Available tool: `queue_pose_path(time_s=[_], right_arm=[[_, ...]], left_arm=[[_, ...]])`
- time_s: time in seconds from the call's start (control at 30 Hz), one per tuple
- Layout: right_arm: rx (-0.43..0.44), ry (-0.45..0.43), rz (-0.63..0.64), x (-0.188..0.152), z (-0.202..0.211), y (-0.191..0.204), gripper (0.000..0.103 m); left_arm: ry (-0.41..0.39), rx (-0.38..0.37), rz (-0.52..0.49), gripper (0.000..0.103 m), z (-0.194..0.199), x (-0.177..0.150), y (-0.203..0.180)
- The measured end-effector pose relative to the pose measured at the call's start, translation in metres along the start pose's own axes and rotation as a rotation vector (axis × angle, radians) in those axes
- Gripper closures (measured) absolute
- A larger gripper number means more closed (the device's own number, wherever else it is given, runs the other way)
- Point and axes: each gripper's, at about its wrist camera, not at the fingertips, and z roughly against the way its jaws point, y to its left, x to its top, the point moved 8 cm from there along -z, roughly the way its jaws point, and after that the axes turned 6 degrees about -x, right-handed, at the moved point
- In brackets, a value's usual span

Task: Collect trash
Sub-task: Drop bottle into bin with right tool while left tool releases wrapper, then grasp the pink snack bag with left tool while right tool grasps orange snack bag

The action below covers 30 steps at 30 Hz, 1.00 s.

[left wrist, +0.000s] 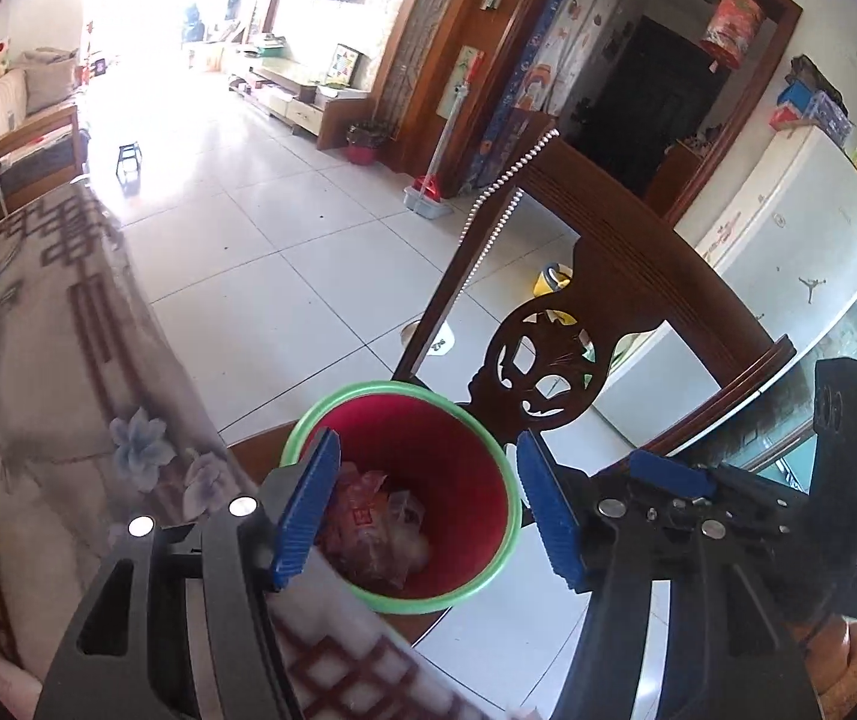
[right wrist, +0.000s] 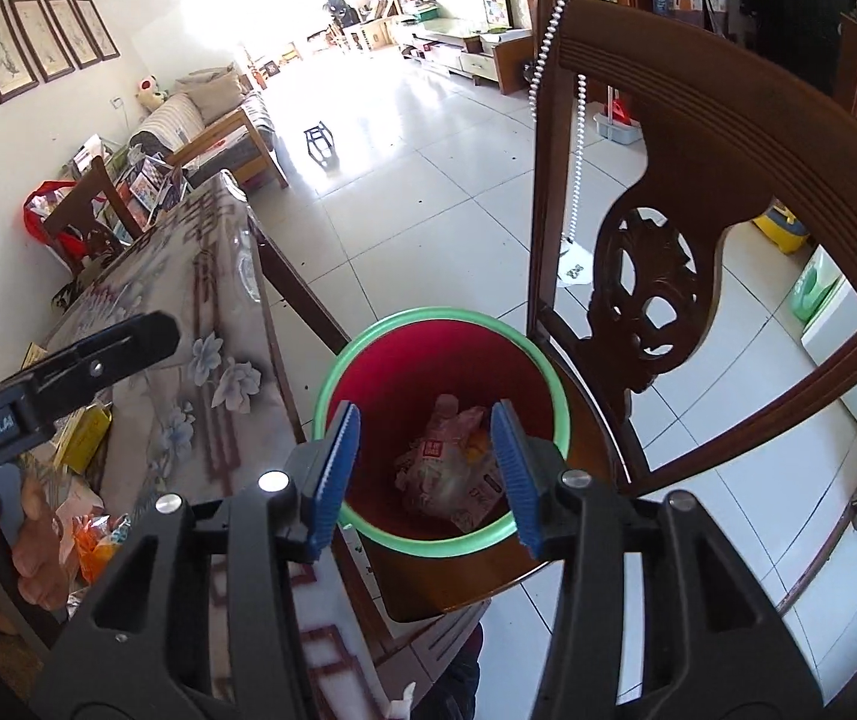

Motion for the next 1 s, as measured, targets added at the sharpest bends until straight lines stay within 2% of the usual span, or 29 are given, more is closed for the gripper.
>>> queue_pose_path(time_s=[0.2, 0.4, 0.5, 0.67, 0.8, 1.0], right_arm=[[0.074, 0.002, 0.081, 0.005, -0.005, 0.057, 0.058], [0.17, 0.034, 0.198, -0.004, -0.014, 0.137, 0.057], [0.217, 0.05, 0.259, -0.015, -0.015, 0.179, 0.055], [0.266, 0.077, 0.311, -0.035, -0.015, 0.228, 0.054], [0.288, 0.116, 0.337, -0.055, -0.014, 0.264, 0.052], [0.287, 0.155, 0.353, -0.083, -0.01, 0.3, 0.05]], left_arm=[[-0.051, 0.072, 0.065, 0.046, 0.056, -0.022, 0.041], [-0.082, 0.199, 0.104, 0.046, 0.124, -0.053, 0.101], [-0.05, 0.278, 0.122, 0.046, 0.154, -0.081, 0.142], [0.102, 0.408, 0.168, 0.045, 0.188, -0.147, 0.218], [0.189, 0.415, 0.201, 0.045, 0.194, -0.187, 0.25], [0.278, 0.331, 0.163, 0.044, 0.17, -0.207, 0.258]])
